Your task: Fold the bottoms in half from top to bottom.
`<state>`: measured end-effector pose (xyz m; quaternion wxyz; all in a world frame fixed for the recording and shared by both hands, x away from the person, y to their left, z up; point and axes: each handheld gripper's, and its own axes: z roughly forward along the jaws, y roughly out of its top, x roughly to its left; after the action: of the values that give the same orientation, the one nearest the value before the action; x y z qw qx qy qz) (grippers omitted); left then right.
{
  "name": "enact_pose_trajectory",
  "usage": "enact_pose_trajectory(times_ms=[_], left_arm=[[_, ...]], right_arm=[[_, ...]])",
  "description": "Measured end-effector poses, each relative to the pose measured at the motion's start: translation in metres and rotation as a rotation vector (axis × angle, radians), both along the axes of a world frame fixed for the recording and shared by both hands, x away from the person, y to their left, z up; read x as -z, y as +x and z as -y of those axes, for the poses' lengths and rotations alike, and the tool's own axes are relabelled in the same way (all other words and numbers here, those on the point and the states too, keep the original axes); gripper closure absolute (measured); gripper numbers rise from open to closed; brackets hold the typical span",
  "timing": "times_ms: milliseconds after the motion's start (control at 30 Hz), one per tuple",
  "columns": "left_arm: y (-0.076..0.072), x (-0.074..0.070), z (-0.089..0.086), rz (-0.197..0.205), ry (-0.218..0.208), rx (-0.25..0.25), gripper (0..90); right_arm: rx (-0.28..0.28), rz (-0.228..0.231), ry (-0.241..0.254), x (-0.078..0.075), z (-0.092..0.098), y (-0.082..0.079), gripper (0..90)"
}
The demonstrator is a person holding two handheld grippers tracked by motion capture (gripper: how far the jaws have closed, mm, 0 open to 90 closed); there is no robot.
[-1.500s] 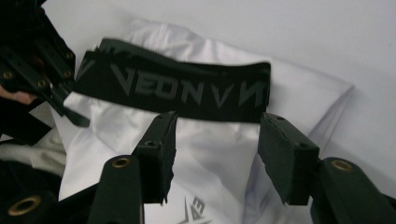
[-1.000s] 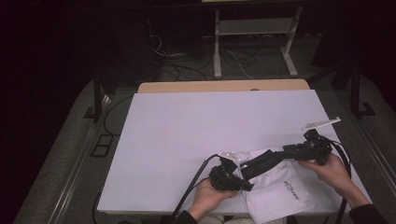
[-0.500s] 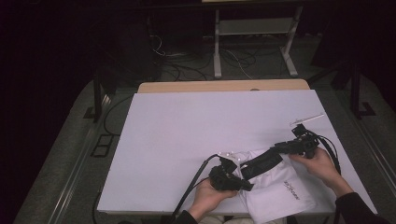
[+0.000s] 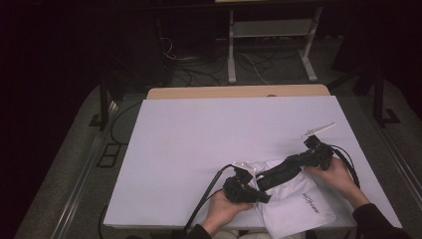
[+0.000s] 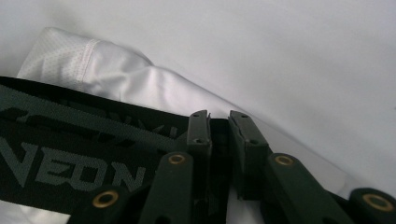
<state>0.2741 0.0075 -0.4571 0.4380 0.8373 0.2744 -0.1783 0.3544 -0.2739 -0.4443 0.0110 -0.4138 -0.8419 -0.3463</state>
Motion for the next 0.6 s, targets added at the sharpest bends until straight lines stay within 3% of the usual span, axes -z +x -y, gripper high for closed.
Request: enact_pose_trajectory(times_ms=[233,433,600], left_arm=[[0.0,0.0,0.001,-0.004,0.019,-0.003,83.1],[-0.003,-0.003,0.004,0.024,0.046,0.004,77.1],[-0.005,-0.007,0.002,0.051,0.036,-0.014,59.1]], right_arm=[[0.006,0.021,0.055,-0.006,0.006,-0.004,85.1],[-0.009,0.01,0.129,-0.011,0.021,-0.008,86.1],[-0.03,0.024,0.166,-0.017,0.029,-0.011,86.1]])
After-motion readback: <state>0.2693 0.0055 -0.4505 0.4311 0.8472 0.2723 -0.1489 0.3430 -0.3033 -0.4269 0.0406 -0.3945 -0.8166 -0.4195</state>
